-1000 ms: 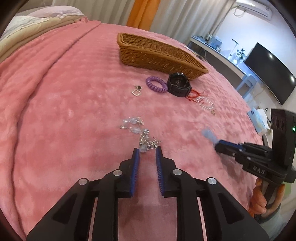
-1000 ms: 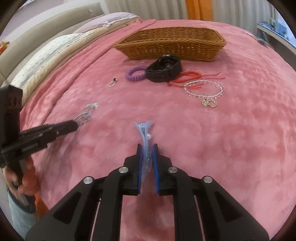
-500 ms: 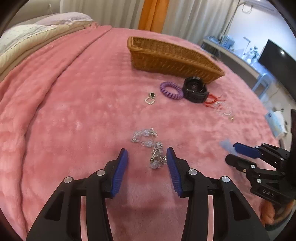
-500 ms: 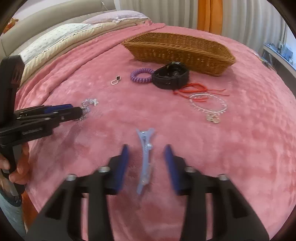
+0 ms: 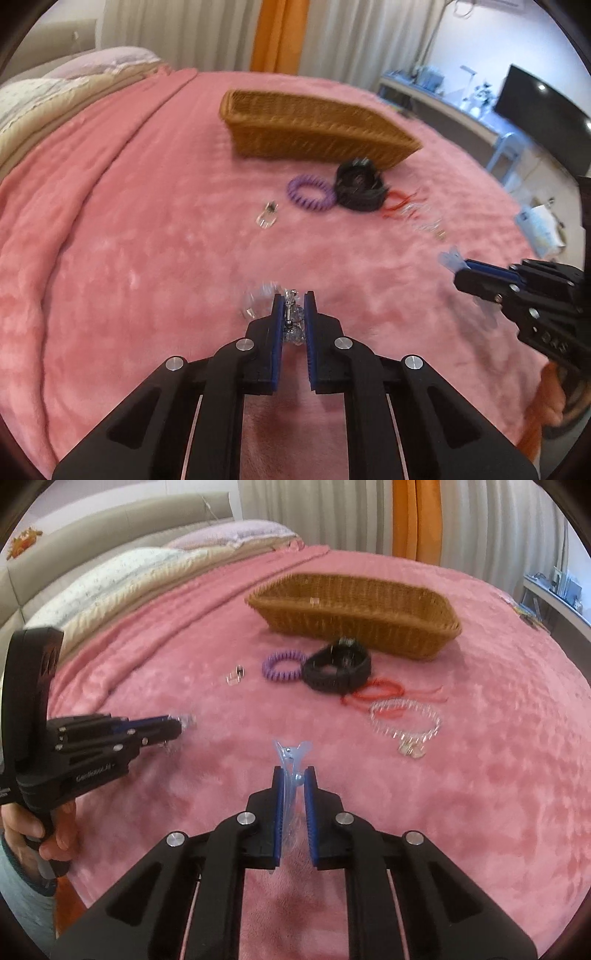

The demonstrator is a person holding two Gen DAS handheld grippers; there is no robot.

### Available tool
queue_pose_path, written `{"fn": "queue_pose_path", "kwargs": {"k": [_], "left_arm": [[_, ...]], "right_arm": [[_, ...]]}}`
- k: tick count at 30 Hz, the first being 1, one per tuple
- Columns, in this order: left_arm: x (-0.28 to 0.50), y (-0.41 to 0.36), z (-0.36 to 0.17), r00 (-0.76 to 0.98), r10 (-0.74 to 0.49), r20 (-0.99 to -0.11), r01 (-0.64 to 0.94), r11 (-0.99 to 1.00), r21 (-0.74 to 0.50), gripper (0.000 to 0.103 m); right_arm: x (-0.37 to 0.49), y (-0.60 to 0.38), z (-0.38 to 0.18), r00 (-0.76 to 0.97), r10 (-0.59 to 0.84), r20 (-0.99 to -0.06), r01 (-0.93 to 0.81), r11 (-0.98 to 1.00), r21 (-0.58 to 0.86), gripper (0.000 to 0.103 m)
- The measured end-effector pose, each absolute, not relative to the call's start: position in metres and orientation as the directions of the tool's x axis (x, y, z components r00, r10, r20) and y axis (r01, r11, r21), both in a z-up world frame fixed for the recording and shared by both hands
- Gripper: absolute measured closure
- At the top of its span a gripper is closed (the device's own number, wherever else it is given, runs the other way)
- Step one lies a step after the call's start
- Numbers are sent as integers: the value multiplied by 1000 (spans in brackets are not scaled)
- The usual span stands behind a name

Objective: Organize jewelry
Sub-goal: 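Carry the blue clip and crystal keychain into the basket and release both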

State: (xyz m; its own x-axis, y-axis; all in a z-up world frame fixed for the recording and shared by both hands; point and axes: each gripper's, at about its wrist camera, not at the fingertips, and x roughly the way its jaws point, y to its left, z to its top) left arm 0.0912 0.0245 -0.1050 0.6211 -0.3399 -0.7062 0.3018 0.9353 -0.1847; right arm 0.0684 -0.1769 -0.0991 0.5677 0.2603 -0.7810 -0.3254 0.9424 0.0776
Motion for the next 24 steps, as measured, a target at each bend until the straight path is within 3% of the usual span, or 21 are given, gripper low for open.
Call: {"fn": "queue_pose_path", "kwargs": {"k": [9,17,24], "left_arm": [[98,17,-32,681,-490,-544,428,869,-248,95],[162,-14,19,737,-485,-471,449,872,-194,94],[234,-44,23,751,-496,-436,452,867,-209,94]], "right_arm": [[88,-192,-36,668,277,-691,-325,943,63,94],[160,-204,6,742,264,-616,-291,955,59,94],[253,-229,-7,730,263,-631,-226,964,140,94]]}}
